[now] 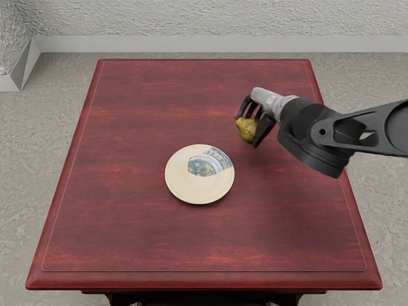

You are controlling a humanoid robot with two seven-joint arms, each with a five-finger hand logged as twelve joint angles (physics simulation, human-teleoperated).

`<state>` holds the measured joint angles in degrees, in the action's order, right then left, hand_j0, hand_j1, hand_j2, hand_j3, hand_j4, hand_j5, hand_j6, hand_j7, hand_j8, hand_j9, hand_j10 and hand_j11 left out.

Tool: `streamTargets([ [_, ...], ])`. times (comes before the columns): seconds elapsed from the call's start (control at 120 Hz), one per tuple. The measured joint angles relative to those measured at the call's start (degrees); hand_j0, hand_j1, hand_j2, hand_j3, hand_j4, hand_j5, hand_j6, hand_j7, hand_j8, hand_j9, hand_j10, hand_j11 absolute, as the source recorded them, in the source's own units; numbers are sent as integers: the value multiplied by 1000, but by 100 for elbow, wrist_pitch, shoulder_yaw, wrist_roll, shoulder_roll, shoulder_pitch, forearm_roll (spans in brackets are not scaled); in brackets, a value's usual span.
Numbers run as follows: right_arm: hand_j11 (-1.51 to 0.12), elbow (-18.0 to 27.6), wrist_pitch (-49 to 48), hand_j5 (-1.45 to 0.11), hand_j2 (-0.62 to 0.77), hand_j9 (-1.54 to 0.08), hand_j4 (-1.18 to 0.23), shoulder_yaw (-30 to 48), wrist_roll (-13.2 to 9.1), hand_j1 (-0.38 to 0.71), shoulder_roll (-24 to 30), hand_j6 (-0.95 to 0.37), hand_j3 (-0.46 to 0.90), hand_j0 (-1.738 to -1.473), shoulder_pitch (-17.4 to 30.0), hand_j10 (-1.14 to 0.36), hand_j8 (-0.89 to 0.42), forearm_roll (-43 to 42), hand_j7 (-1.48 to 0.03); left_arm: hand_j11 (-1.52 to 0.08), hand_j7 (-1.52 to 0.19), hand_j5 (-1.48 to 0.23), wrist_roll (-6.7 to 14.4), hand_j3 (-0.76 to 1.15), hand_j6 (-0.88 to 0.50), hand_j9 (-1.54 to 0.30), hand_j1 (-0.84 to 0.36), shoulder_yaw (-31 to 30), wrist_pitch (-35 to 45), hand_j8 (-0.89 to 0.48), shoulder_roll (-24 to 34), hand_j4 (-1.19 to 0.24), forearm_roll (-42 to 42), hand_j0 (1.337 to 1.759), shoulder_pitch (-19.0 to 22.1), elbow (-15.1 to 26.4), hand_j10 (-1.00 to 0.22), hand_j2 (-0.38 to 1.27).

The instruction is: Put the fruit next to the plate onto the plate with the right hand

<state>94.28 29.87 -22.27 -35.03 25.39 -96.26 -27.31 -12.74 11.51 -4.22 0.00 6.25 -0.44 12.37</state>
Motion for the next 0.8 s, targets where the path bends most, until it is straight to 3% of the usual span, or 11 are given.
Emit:
streamTargets([
  [0.383, -815, -65, -18, -848, 349, -817, -600, 32, -1, 295, -693, -483, 0, -1658, -591, -629, -450, 655, -821, -13, -13, -13, 0, 0, -10, -13, 337, 0, 0, -10, 0, -10, -1, 1658, 16, -6, -10, 2],
  [0.8, -831, -462, -60, -847, 318, -831, -600, 107, 4, 284, -1453, -487, 0, -1658, -578, -622, -451, 817, -821, -13, -13, -13, 0, 0, -10, -13, 337, 0, 0, -10, 0, -10, -1, 1658, 61, -7, -10, 2],
])
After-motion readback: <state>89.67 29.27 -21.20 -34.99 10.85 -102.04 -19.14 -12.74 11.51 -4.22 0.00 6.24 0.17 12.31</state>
